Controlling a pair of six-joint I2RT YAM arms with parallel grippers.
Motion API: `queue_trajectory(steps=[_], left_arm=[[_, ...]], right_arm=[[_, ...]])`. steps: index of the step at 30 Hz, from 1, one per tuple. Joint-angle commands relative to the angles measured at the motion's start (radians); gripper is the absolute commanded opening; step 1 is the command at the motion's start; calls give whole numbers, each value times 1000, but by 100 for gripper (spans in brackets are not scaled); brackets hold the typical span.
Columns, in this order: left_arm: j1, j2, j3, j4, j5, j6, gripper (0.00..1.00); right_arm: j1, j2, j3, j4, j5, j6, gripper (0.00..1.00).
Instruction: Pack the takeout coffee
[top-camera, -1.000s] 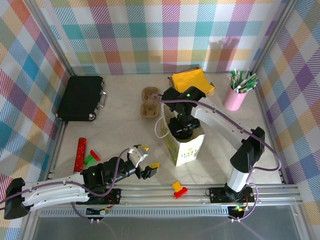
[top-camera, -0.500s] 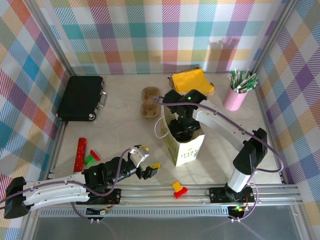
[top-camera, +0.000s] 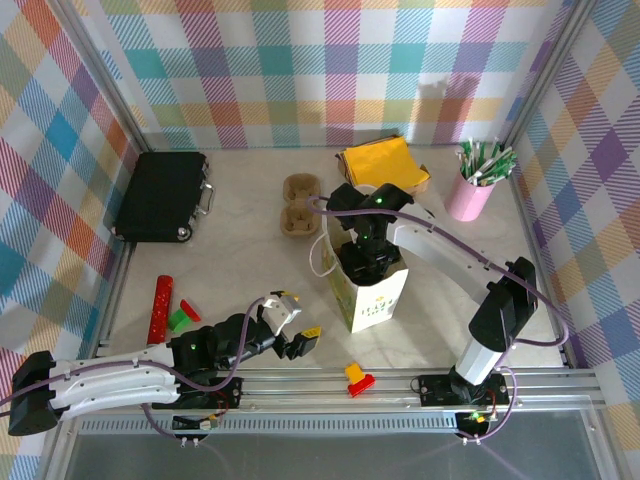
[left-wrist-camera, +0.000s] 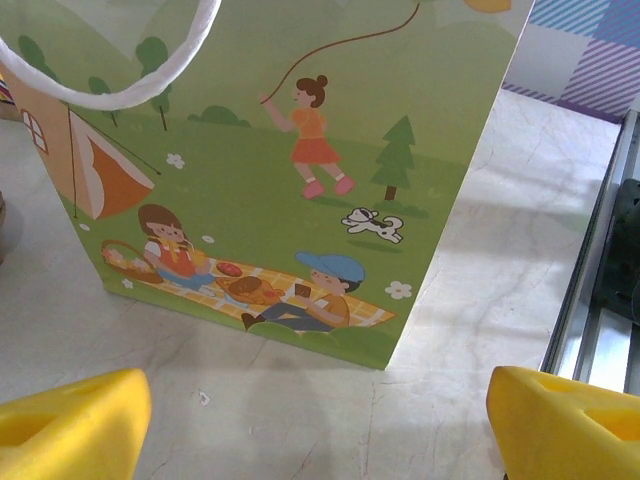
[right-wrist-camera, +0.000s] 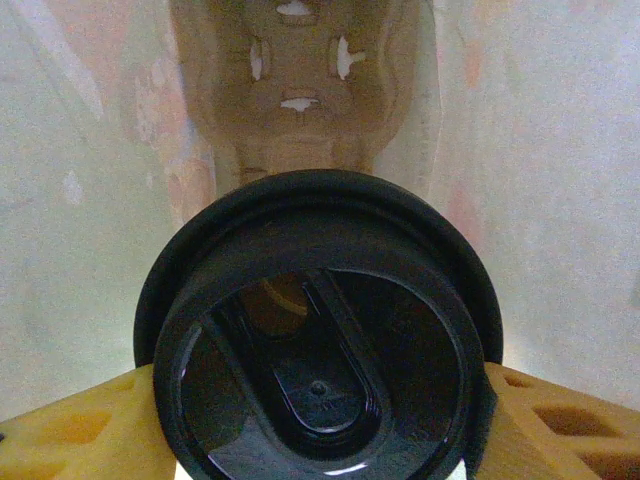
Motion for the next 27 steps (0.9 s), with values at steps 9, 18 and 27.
queue_trajectory(steps=[9, 18, 27], left_arm=[[8, 20, 7, 49, -13, 10, 87], [8, 39, 6, 64, -13, 8, 87], [8, 43, 2, 69, -16, 6, 87]], right_arm=[[-4, -67, -32, -4, -15, 24, 56], [-3, -82, -53, -4, -26, 38, 55], [-3, -98, -73, 6, -29, 46, 55]])
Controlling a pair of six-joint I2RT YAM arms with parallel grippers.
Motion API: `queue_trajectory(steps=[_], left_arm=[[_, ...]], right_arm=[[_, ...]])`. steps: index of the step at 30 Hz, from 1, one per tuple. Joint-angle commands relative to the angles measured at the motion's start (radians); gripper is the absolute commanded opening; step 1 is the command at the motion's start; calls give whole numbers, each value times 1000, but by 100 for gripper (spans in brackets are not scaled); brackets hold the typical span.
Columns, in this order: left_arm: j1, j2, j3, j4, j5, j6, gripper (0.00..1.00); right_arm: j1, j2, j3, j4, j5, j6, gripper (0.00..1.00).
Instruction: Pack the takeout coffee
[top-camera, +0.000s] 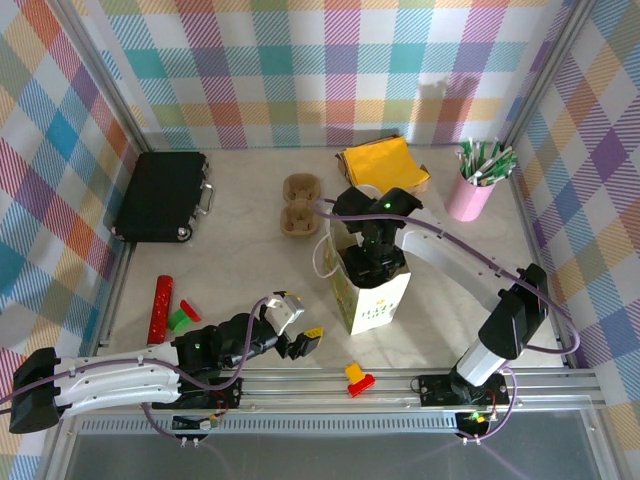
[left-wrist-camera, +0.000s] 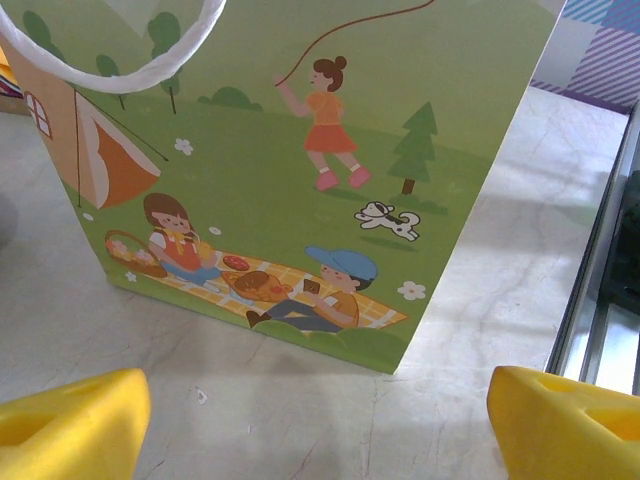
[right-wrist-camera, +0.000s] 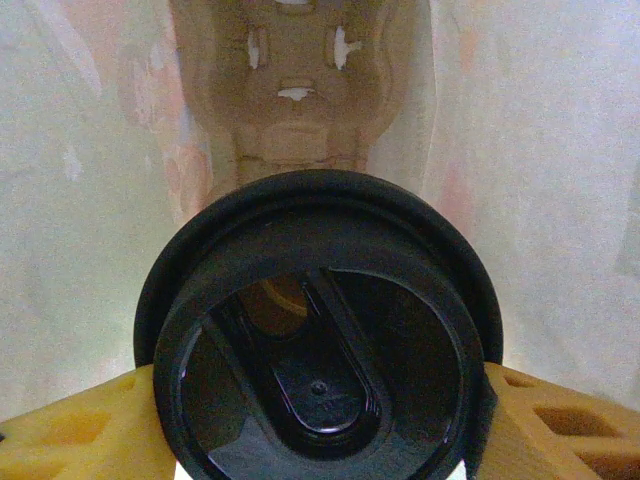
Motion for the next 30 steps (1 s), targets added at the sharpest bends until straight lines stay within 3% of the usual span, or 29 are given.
queue_trajectory(steps=[1, 30], left_arm=[[9, -1, 3, 40, -16, 7, 87], [8, 3, -13, 52, -23, -1, 87]], right_arm=[[-3, -34, -16, -1, -15, 23, 55], [11, -5, -9, 10, -25, 79, 54]])
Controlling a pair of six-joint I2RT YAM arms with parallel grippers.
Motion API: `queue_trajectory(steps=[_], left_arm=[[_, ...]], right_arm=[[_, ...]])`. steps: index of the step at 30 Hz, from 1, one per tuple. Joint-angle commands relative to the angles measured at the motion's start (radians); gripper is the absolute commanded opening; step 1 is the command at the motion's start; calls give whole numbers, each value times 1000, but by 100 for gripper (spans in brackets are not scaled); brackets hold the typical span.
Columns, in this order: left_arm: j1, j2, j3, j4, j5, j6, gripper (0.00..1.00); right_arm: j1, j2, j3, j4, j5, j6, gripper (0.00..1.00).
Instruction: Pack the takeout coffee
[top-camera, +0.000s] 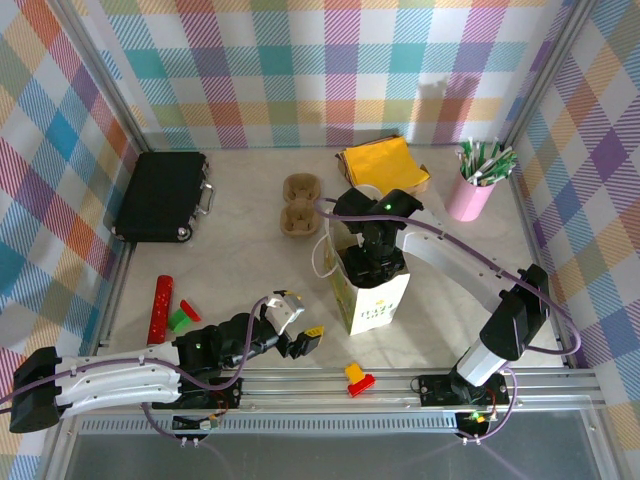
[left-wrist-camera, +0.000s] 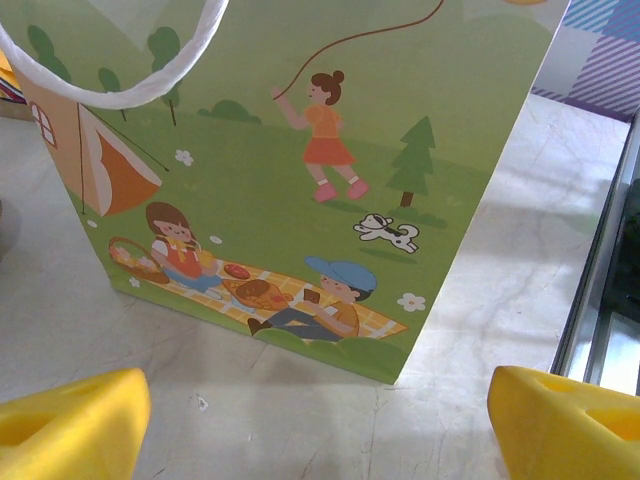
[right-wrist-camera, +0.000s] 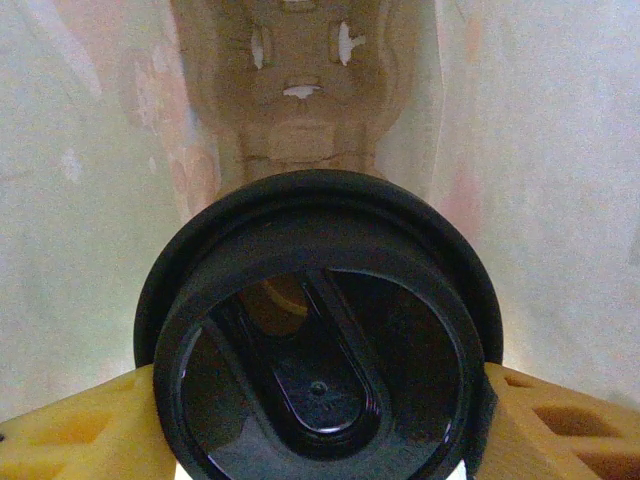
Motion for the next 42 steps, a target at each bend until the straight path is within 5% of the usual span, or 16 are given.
queue_trajectory(steps=[1, 42], left_arm=[[8, -7, -13, 30, -18, 0, 87], [11, 17, -13, 51, -23, 9, 88]], right_arm=[[9, 0, 4, -1, -9, 21, 54], [14, 6, -67, 60, -9, 30, 52]])
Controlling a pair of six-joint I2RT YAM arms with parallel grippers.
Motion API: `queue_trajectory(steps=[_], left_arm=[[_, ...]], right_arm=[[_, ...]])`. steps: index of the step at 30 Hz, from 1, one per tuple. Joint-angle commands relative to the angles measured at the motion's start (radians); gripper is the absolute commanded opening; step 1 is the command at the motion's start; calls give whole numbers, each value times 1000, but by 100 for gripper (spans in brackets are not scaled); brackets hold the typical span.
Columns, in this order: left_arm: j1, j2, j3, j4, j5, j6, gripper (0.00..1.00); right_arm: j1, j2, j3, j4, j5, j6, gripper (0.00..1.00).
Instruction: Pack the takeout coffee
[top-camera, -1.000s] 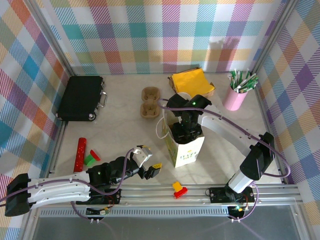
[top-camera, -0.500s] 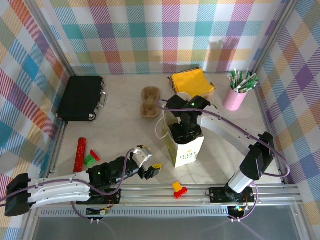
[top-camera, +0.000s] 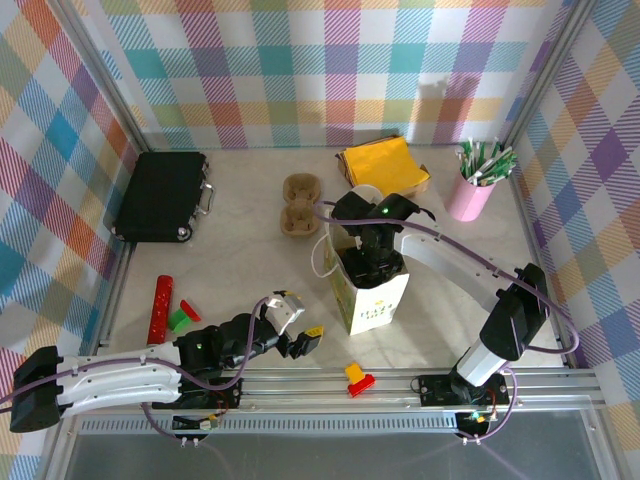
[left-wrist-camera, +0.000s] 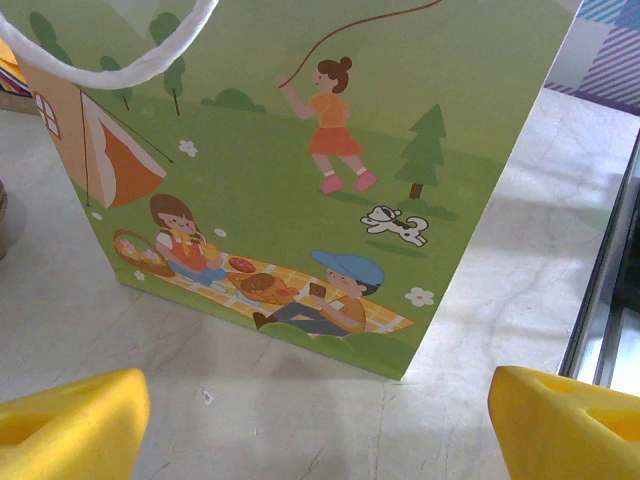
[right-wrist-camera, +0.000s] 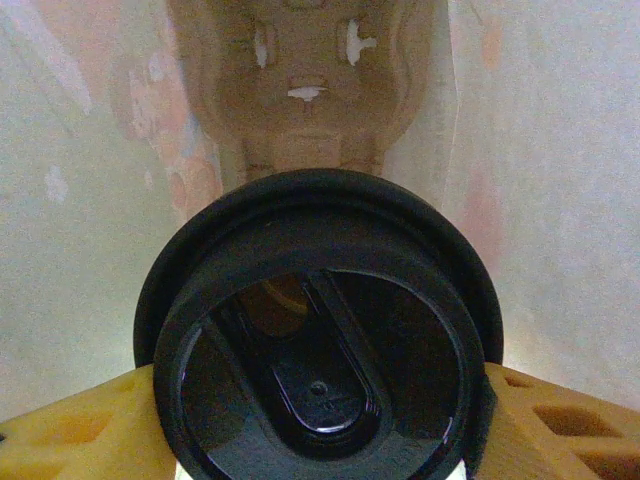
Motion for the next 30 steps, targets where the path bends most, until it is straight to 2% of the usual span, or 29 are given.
queue_trajectory(steps=[1, 30], left_arm=[[12, 5, -7, 46, -10, 9, 88], [16, 64, -8, 95, 15, 4, 88]], right_arm=[[8, 7, -19, 2, -10, 17, 52], [14, -2, 5, -34, -11, 37, 52]])
